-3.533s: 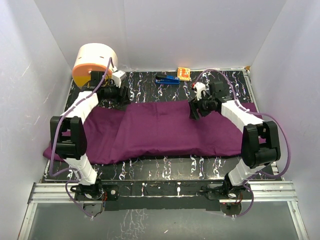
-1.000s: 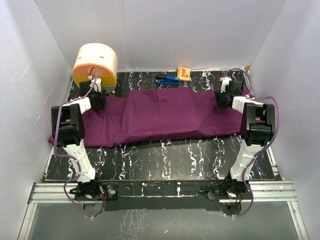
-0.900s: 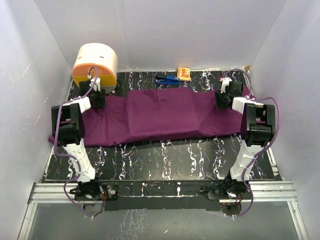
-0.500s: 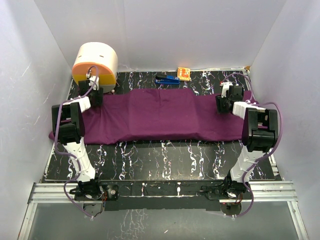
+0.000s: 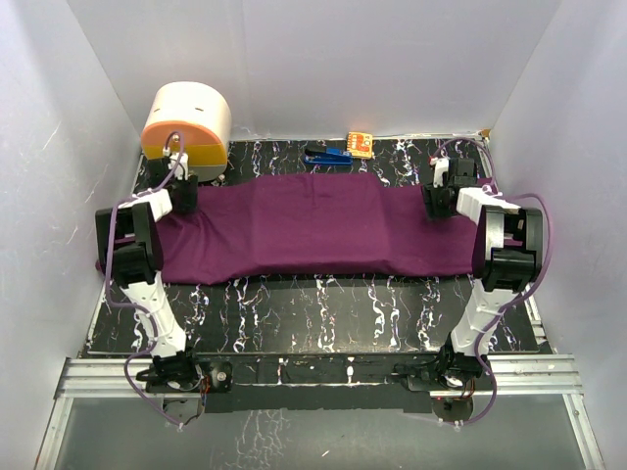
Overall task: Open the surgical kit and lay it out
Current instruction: Open the surgical kit at the center of the board.
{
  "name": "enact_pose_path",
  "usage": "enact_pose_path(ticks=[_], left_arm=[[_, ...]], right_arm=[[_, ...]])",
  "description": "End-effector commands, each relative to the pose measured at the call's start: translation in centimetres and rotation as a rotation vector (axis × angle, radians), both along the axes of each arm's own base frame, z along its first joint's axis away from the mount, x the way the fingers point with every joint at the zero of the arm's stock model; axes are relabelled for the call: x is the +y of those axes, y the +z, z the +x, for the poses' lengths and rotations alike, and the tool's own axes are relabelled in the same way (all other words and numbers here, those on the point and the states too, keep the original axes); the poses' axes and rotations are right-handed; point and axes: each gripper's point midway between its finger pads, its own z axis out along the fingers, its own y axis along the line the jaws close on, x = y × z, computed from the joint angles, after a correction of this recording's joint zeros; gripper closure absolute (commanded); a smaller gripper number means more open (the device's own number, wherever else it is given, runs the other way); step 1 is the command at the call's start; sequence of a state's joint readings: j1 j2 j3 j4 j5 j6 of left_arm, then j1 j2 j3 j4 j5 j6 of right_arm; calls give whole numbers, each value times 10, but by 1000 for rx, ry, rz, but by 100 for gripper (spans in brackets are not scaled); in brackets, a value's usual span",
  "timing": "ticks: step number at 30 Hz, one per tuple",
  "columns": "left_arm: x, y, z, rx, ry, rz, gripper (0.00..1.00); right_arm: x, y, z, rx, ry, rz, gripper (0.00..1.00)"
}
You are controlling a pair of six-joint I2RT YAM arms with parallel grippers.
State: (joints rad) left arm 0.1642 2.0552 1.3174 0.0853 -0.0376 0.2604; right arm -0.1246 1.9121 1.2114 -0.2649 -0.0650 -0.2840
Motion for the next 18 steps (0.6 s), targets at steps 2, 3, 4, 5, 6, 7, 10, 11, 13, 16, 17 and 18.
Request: enact_pose_path(ticks=[2, 3, 4, 5, 6, 7, 10, 11, 13, 16, 17, 18], left_arm=[[-21, 28, -43, 91, -12, -131, 31], [-26, 40, -43, 67, -20, -156, 31], [-32, 50, -44, 47, -28, -183, 30], [-37, 65, -44, 15, -39, -207, 30], [-46, 76, -45, -6, -58, -245, 30], [-54, 85, -46, -26, -82, -281, 30], [-86, 110, -51, -83, -189, -408, 29], [-99, 118, -53, -100, -235, -451, 29], [-121, 132, -57, -132, -325, -523, 29], [-149, 146, -64, -176, -457, -577, 28], [-155, 149, -66, -190, -492, -579, 28], [-160, 151, -68, -203, -522, -573, 28]], right_arm=[[12, 28, -2, 34, 64, 51, 45], [17, 39, 2, 13, 80, 65, 45], [24, 50, 6, -8, 97, 77, 44], [32, 60, 10, -30, 117, 91, 44], [40, 69, 14, -51, 136, 104, 43], [49, 78, 17, -71, 158, 121, 43], [86, 99, 25, -125, 272, 185, 42], [100, 103, 26, -138, 322, 212, 41], [130, 110, 29, -162, 416, 256, 39], [170, 118, 38, -200, 534, 290, 35], [180, 119, 43, -214, 560, 293, 34], [189, 121, 49, -233, 579, 295, 32]])
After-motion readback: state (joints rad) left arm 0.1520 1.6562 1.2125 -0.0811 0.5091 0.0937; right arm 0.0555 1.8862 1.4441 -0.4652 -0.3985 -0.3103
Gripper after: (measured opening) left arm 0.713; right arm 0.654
